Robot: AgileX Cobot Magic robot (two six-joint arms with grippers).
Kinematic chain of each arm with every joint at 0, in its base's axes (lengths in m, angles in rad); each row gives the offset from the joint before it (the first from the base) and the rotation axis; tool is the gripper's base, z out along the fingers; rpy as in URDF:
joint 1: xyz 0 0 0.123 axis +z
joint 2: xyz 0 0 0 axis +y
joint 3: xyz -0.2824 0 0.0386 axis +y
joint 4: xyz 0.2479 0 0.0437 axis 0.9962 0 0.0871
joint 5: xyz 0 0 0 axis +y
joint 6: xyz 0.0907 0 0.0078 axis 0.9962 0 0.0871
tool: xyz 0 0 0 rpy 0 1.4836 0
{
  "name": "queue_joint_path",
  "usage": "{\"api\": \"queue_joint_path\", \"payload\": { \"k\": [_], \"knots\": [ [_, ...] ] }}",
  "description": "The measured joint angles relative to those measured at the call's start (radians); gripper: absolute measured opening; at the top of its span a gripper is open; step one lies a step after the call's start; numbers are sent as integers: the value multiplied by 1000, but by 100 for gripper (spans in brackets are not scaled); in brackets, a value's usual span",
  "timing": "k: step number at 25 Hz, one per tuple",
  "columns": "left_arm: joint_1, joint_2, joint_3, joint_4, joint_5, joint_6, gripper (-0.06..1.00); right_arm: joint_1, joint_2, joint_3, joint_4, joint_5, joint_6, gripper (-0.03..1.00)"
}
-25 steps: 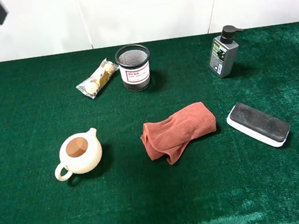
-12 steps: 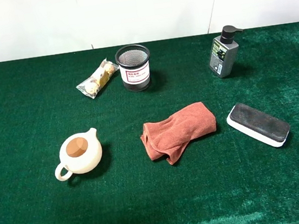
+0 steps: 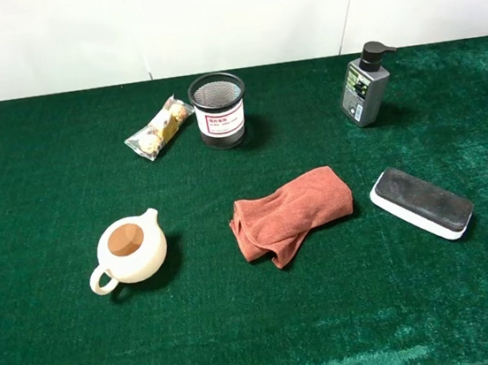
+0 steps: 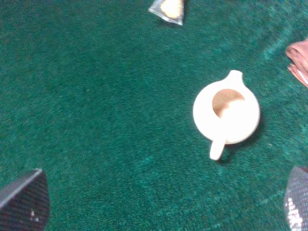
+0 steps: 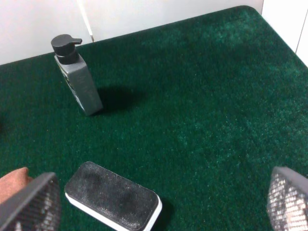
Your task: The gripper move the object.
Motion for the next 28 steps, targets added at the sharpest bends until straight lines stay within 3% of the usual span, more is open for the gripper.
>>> {"api": "queue_joint_path", "payload": {
  "k": [13, 18, 28],
  "knots": [
    [250, -205, 197, -126, -58, 83, 99, 0, 0, 0, 0, 0, 0, 65],
    [256, -282, 263, -144, -95, 105, 99, 0, 0, 0, 0, 0, 0, 65],
    [258, -343, 265, -157, -96, 108, 99, 0, 0, 0, 2, 0, 0, 65]
  ]
}}
